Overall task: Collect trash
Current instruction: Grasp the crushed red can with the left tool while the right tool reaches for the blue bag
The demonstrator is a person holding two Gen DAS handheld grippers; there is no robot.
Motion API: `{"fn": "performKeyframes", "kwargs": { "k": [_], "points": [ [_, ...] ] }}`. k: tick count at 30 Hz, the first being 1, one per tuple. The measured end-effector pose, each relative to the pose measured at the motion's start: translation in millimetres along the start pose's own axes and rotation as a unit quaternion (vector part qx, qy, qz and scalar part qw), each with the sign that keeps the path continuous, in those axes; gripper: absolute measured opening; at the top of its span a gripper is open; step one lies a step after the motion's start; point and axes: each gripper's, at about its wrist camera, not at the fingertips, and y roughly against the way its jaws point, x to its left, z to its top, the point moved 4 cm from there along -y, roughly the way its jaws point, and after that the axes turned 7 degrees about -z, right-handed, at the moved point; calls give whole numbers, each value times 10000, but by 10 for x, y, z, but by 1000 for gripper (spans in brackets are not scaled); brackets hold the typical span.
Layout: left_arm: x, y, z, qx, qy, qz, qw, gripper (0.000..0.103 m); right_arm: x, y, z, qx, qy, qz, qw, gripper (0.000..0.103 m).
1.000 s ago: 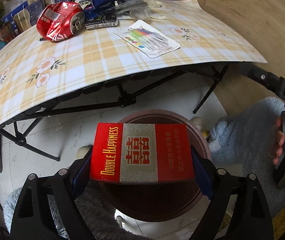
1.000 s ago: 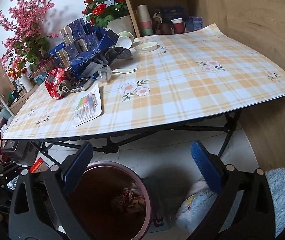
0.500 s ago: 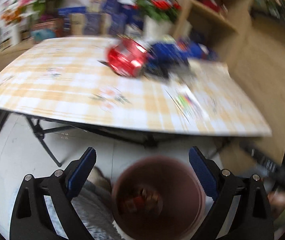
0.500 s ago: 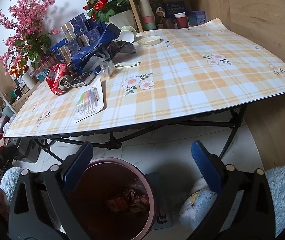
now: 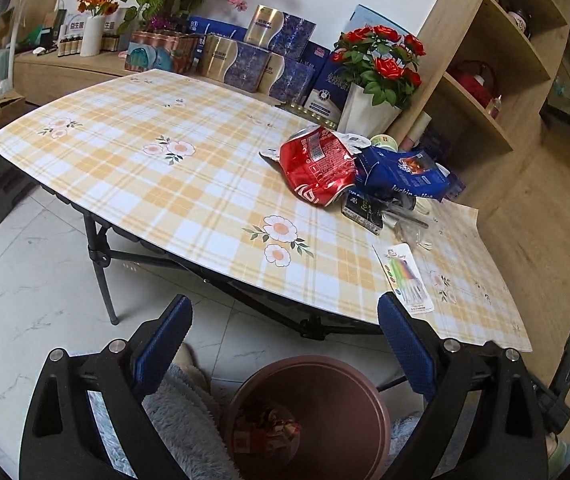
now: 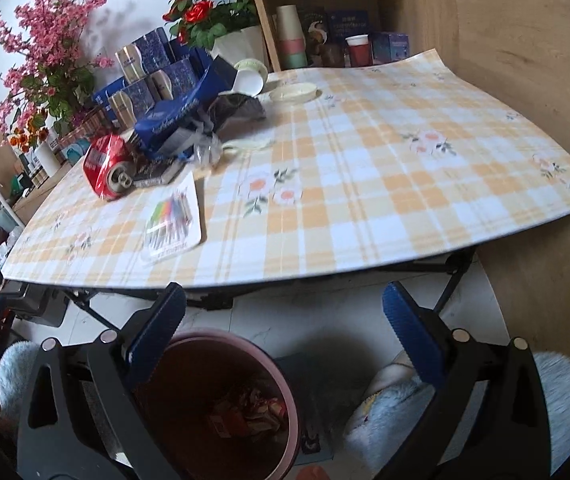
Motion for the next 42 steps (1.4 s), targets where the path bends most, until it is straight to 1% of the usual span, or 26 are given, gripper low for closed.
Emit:
{"fn": "performKeyframes", "kwargs": {
  "k": [3, 7, 10, 15, 18, 21, 22, 23, 24, 25, 27, 30, 31, 36, 40, 41, 42],
  "points": [
    [-9, -72, 14, 111, -11, -31, 9999, 92, -27, 28, 118, -114, -52, -41, 9999, 97],
    [-8, -169, 110, 149, -93, -63, 9998, 91, -42, 11, 294, -262, -51, -353, 9990, 97],
    [7, -234, 228, 97, -179, -52, 9998, 90, -40, -22, 403, -305, -53, -330, 9990, 97],
    [29, -418, 445, 142, -304, -167, 9993, 84, -9, -122, 597, -244, -172, 77, 9995, 97],
    [19, -571, 586, 193, -387, -263, 9987, 81, 51, -210, 684, -215, -138, 159, 9995, 97],
    [0, -795, 746, 264, -431, -437, 9978, 76, 119, -302, 753, -201, -171, 256, 9993, 97],
    [-7, -921, 815, 288, -435, -553, 9971, 74, 135, -324, 769, -197, -191, 295, 9992, 97],
    [-13, -1016, 867, 301, -448, -617, 9966, 69, 152, -352, 790, -187, -211, 351, 9990, 97],
    [-11, -1145, 934, 323, -463, -676, 9961, 68, 172, -383, 815, -179, -231, 407, 9987, 97],
    [2, -1249, 982, 377, -443, -728, 9957, 68, 186, -409, 837, -168, -250, 476, 9984, 97],
    [67, -1500, 1080, 491, -308, -744, 9955, 68, 229, -475, 889, -171, -233, 755, 9967, 97],
    [181, -1839, 1191, 650, -82, -787, 9947, 62, 257, -567, 949, -190, -196, 799, 9964, 97],
    [195, -1884, 1216, 643, -57, -802, 9947, 59, 257, -600, 967, -196, -221, 819, 9962, 97],
    [262, -2044, 1361, 481, 117, -1057, 9932, 58, 274, -720, 982, -144, -288, 1039, 9941, 97],
    [306, -2146, 1394, 487, 374, -1437, 9877, 58, 332, -828, 941, 27, -98, 1040, 9945, 97],
    [287, -2168, 1394, 539, 381, -1536, 9859, 46, 334, -847, 937, 53, -123, 1049, 9944, 97],
    [252, -2182, 1389, 660, 276, -1554, 9853, 41, 327, -860, 935, 76, -154, 1062, 9942, 97]
  ]
}}
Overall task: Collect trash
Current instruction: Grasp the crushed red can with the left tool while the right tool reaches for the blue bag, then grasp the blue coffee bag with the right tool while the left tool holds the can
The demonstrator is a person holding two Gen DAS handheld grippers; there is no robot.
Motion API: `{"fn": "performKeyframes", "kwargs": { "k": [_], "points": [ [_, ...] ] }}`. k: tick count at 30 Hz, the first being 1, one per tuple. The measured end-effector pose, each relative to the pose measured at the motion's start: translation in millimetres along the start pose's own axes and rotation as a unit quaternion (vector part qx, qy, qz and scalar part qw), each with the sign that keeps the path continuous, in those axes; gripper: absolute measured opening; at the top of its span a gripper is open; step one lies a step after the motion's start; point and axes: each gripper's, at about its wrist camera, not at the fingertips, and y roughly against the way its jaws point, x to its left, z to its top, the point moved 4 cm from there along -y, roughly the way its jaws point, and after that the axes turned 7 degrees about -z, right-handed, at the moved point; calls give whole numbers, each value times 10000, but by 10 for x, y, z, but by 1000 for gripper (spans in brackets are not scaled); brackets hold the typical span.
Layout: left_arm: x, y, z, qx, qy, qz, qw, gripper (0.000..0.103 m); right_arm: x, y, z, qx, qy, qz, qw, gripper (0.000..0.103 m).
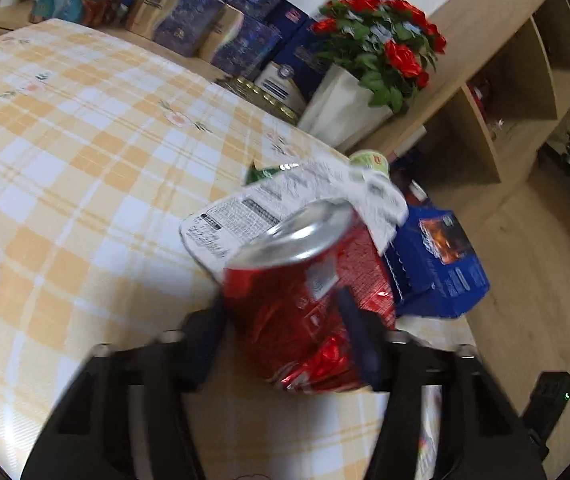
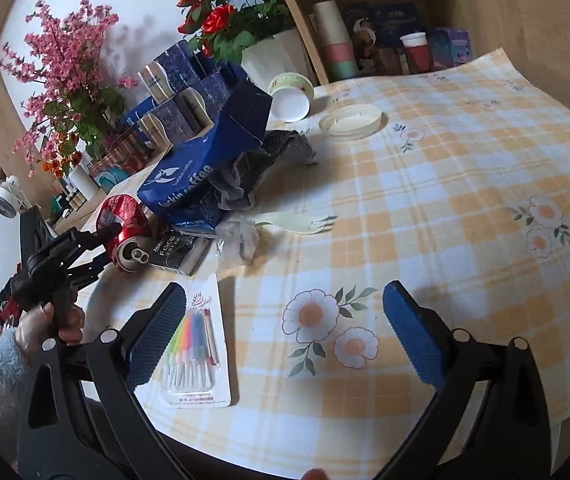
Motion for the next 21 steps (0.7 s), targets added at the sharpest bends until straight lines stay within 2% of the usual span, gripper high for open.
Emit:
{"fn": "performKeyframes", "kwargs": {
  "k": [2, 5, 10, 14, 17, 19, 21],
  "points": [
    [-79, 59, 21, -15, -107, 37, 9999, 24, -12, -30, 9, 75, -108, 44, 9999, 97],
    [-255, 232, 89, -153, -343, 115, 9992, 13, -27, -38, 43, 70, -194, 87, 9998, 97],
    [-628, 610, 111, -424, -1013, 479, 9928, 12, -12, -56, 150, 45, -179, 34, 9998, 97],
    [-778, 778, 81, -437, -1258, 743, 9883, 12, 60, -101, 364, -72, -44, -126, 9999, 97],
    [-764, 870, 67, -490, -1218, 994, 9863, 12, 160, -207, 609, -241, -147, 109, 9995, 97],
    [-727, 919, 54, -532, -1094, 1010, 9874, 11, 184, -339, 700, -132, -479, 273, 9984, 97],
    [-693, 958, 38, -581, -931, 997, 9889, 11, 201, -481, 724, 25, -1039, 613, 9927, 97]
  ]
}}
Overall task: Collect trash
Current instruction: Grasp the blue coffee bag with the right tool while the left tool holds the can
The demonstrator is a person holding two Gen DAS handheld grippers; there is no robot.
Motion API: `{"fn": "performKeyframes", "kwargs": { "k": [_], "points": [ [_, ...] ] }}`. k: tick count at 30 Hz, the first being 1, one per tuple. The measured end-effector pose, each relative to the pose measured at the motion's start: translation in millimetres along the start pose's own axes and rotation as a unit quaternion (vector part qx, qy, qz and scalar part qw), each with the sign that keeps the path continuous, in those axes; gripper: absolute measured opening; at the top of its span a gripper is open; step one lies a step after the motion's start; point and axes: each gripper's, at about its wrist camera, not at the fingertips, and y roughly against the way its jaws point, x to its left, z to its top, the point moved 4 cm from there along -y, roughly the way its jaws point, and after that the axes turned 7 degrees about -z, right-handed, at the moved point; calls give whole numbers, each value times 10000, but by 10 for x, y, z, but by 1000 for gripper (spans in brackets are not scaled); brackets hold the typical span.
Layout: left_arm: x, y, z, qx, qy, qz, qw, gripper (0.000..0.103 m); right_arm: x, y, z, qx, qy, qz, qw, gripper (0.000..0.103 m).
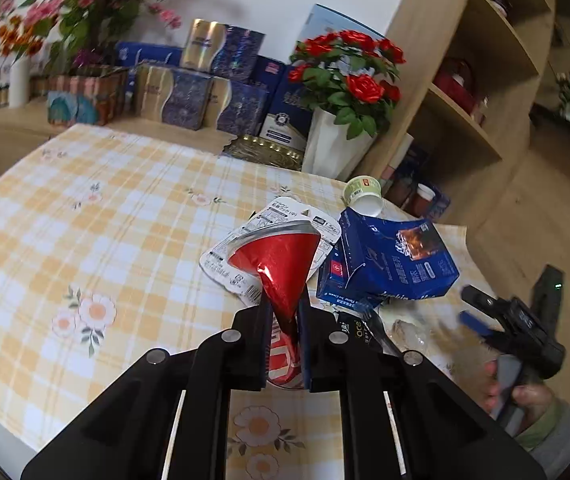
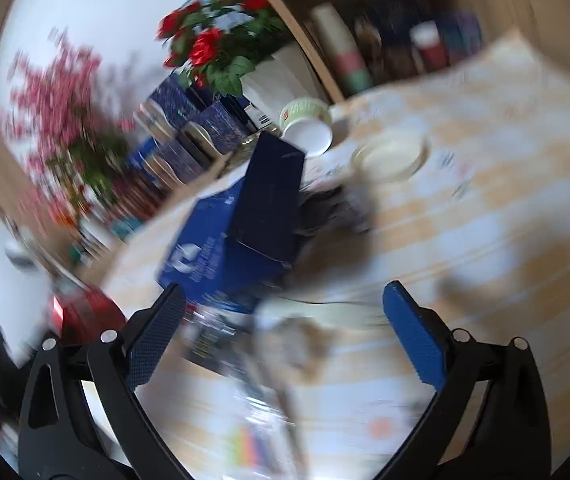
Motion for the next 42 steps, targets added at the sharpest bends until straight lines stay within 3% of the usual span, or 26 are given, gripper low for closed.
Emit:
{"fn": "performKeyframes", "kwargs": {
  "k": [2, 10, 13, 14, 15, 22, 34, 42],
  "points": [
    [17, 35, -29, -29, 93, 7, 10000, 11, 19, -170, -23, 94, -575, 268, 9979, 97],
    [2, 13, -111, 49, 11, 38, 10000, 11, 80, -616, 106, 102, -1519, 475, 9872, 94],
    [-8, 5, -108, 49, 39, 10, 10000, 11, 57, -662, 149, 102, -1508, 365, 9878, 73],
    [-16, 7, -104, 45, 16, 4, 10000, 11, 53, -650, 160, 65, -1440, 306, 9891, 53],
    [-36, 14, -100, 35, -29, 1, 10000, 11, 56, -623, 173, 17, -1340, 272, 9906, 43],
    [-194, 84, -66, -70, -258, -41, 9996, 11, 193, -136, 348, -839, -867, 239, 9924, 41],
    [-455, 357, -63, -174, -278, -176, 9993, 10, 174, 426, 482, -1210, -863, 389, 9881, 37],
    [-772, 714, -185, -193, -385, -301, 9986, 10, 162, 1234, 388, -1825, -559, 340, 9810, 36]
  ]
}}
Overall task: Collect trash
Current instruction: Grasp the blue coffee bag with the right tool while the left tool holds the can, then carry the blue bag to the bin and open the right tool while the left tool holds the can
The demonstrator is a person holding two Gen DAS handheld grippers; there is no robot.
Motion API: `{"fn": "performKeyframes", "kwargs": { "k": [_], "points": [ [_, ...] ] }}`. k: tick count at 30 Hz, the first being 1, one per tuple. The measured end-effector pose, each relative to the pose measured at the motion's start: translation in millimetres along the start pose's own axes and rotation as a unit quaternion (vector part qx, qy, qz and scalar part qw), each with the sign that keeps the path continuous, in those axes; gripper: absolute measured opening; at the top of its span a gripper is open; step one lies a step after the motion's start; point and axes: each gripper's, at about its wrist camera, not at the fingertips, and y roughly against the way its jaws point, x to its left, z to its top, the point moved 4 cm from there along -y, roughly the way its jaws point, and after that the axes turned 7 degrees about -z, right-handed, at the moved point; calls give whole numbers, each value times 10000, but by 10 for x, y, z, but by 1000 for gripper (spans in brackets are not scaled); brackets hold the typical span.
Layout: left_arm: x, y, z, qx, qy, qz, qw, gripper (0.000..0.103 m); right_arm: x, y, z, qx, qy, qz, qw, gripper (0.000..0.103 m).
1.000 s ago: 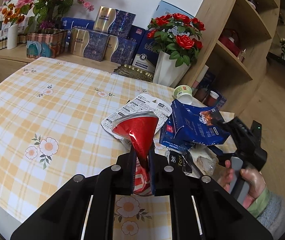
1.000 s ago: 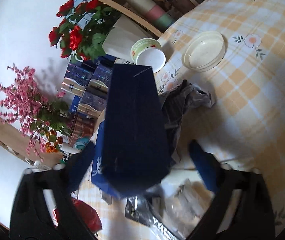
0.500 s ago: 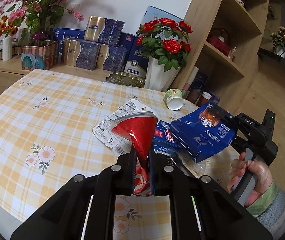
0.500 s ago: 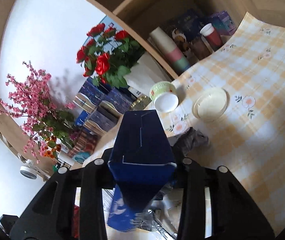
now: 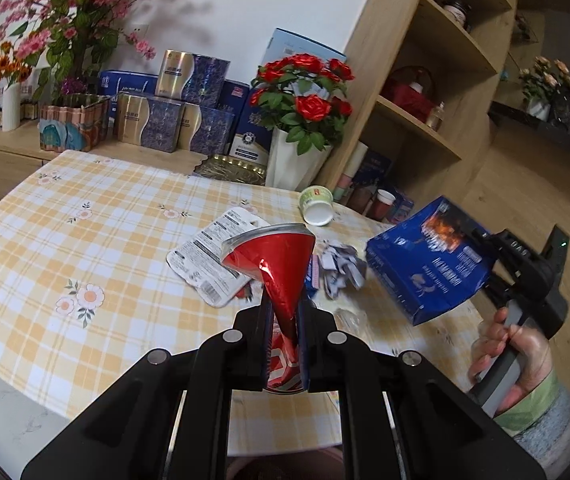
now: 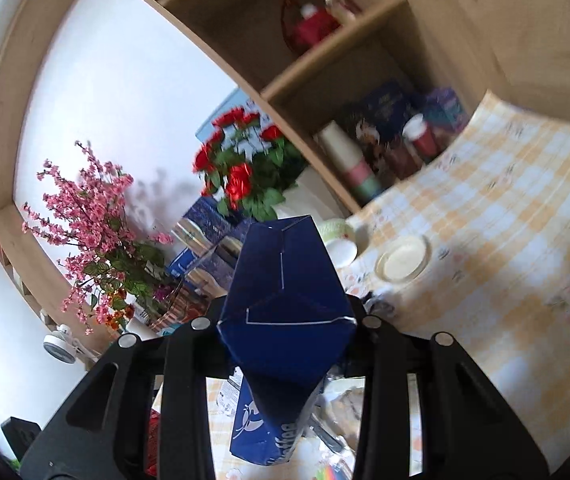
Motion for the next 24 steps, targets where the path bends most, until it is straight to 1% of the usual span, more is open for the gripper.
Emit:
{"fn": "performKeyframes", "kwargs": {
  "k": [5, 9, 11, 15, 20, 22, 24],
  "points": [
    [-187, 203, -182, 71, -1, -109, 9999, 10, -66, 563, -9, -257, 352, -52, 9990, 36],
    [-298, 353, -357, 152, -32, -158, 9998, 10, -100, 865, -133, -196, 776, -28, 9968, 36],
    [-332, 400, -428, 184, -74, -151, 9997, 10, -109, 999, -245, -75, 1086, -45, 9940, 36],
    [-401, 492, -626, 271, -132, -143, 9994, 10, -135, 1206, -522, 246, 1423, 56, 9895, 36],
    [-425, 583, -845, 365, -124, -225, 9990, 10, -106, 1386, -972, 817, 1869, 357, 9783, 36],
    [-415, 641, -920, 301, -89, -348, 9989, 10, -115, 1378, -1198, 1129, 1959, 405, 9733, 36],
    [-399, 655, -978, 312, -71, -344, 9989, 10, -118, 1354, -1392, 1365, 2004, 423, 9693, 36]
  ]
}}
